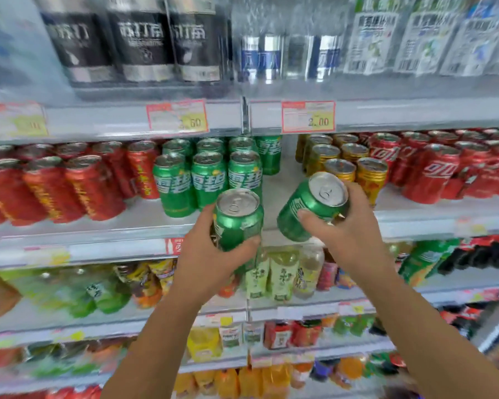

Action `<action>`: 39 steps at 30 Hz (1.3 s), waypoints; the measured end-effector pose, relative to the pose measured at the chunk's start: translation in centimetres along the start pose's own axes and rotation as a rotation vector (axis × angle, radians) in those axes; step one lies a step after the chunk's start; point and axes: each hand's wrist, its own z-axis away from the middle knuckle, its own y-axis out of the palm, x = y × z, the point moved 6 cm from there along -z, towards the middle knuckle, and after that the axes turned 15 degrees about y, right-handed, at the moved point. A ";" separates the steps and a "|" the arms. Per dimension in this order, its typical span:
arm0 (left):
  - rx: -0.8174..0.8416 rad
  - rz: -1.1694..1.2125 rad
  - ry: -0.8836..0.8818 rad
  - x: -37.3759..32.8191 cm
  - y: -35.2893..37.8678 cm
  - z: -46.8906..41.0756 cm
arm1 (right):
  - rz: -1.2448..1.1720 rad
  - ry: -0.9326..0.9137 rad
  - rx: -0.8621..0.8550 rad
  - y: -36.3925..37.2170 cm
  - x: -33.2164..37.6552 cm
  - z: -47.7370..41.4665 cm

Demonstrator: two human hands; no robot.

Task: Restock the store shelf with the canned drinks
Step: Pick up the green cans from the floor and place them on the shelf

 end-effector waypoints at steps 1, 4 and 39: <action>-0.018 -0.021 0.008 0.5 -0.6 -0.7 | -0.001 -0.008 0.000 0.6 0.3 -1.0; -0.055 -0.052 0.001 2.1 -1.8 -2.1 | 0.022 -0.005 -0.005 2.1 0.7 -3.5; -0.117 -0.044 -0.038 5.8 -1.7 -3.6 | 0.214 0.047 0.055 6.3 -2.0 -11.9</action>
